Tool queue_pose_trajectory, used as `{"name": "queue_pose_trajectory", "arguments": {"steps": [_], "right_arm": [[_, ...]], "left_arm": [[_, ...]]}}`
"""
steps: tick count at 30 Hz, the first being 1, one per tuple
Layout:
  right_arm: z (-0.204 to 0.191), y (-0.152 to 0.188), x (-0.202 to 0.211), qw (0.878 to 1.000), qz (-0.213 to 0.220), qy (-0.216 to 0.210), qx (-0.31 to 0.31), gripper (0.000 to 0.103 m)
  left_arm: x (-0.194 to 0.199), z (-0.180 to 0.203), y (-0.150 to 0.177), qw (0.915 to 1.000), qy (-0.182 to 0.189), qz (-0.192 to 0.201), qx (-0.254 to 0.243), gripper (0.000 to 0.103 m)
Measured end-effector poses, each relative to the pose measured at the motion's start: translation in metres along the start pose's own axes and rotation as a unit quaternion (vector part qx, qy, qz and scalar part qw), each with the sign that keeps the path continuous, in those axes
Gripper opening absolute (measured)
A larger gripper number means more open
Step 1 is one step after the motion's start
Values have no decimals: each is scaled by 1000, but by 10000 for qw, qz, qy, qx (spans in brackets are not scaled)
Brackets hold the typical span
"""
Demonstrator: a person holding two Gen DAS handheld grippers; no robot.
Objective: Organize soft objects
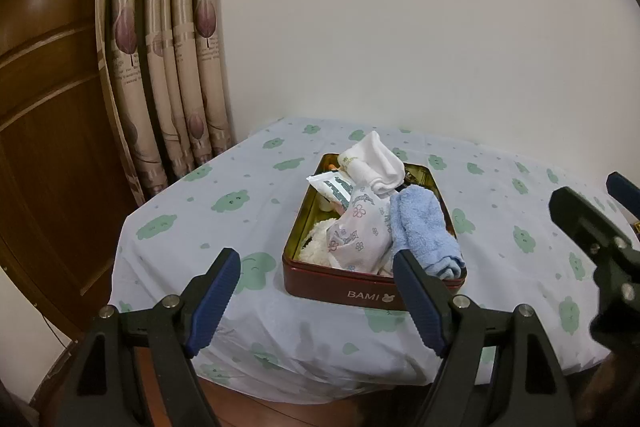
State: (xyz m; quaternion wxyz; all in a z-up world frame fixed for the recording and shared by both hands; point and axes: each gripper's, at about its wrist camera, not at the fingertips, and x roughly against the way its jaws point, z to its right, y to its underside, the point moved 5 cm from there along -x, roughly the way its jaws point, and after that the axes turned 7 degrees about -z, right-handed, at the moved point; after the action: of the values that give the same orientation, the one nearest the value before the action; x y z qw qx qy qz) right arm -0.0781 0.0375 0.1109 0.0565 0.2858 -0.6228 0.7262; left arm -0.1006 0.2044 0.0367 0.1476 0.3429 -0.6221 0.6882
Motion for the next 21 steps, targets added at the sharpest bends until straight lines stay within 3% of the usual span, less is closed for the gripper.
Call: {"name": "queue_pose_trajectory", "arguments": {"steps": [21], "right_arm": [[-1, 8, -3, 9999, -87, 120, 11, 102]], "left_arm": [[2, 2, 1, 10000, 12, 38, -35, 81]]}}
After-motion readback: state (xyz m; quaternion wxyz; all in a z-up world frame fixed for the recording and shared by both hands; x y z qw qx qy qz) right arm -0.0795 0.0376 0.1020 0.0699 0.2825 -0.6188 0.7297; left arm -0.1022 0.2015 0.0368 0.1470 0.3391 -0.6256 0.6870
